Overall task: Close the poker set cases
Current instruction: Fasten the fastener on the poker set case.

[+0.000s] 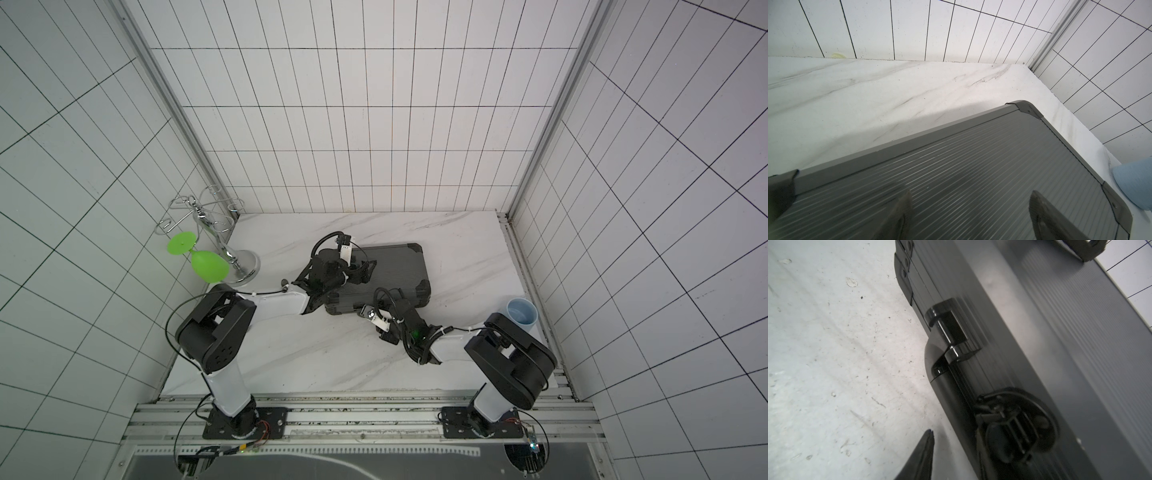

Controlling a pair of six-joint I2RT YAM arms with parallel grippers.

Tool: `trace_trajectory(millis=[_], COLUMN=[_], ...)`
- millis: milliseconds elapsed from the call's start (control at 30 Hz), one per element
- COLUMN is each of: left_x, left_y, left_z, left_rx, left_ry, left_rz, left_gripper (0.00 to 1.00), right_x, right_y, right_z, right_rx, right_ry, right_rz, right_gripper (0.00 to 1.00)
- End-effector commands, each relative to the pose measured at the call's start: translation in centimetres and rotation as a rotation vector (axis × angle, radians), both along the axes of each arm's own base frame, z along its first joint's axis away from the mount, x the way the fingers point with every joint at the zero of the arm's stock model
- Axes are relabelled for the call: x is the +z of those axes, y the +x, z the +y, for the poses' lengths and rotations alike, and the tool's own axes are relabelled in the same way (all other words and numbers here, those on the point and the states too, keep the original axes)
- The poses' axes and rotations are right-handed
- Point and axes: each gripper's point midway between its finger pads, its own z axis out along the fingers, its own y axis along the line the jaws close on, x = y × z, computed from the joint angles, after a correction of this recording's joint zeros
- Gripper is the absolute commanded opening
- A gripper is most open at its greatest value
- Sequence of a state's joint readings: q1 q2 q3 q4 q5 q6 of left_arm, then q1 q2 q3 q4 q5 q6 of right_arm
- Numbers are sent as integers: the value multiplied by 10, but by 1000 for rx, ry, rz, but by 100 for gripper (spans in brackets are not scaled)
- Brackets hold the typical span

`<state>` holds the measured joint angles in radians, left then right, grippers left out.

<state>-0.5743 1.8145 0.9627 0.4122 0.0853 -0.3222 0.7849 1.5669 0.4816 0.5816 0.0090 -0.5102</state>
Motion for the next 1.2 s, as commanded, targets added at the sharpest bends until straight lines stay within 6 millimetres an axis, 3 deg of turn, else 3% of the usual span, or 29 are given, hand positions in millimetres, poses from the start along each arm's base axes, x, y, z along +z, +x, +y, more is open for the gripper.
trace_trajectory(millis=[0,667,1167], left_x=[-92,-90,-93], left_y=[-39,-38,-38], left_z=[16,17,17], left_rx=[-11,-8,-8], left_ry=[116,114,116], left_rz=[292,287,291], left_gripper=[88,88,88], right_x=[59,69,65], right_y=[48,24,16], right_z=[2,-10,-18], right_rx=[-128,-99,-62], right_ry=[119,56,-108], right_rz=[-154,-93,-290], right_gripper=[37,36,36])
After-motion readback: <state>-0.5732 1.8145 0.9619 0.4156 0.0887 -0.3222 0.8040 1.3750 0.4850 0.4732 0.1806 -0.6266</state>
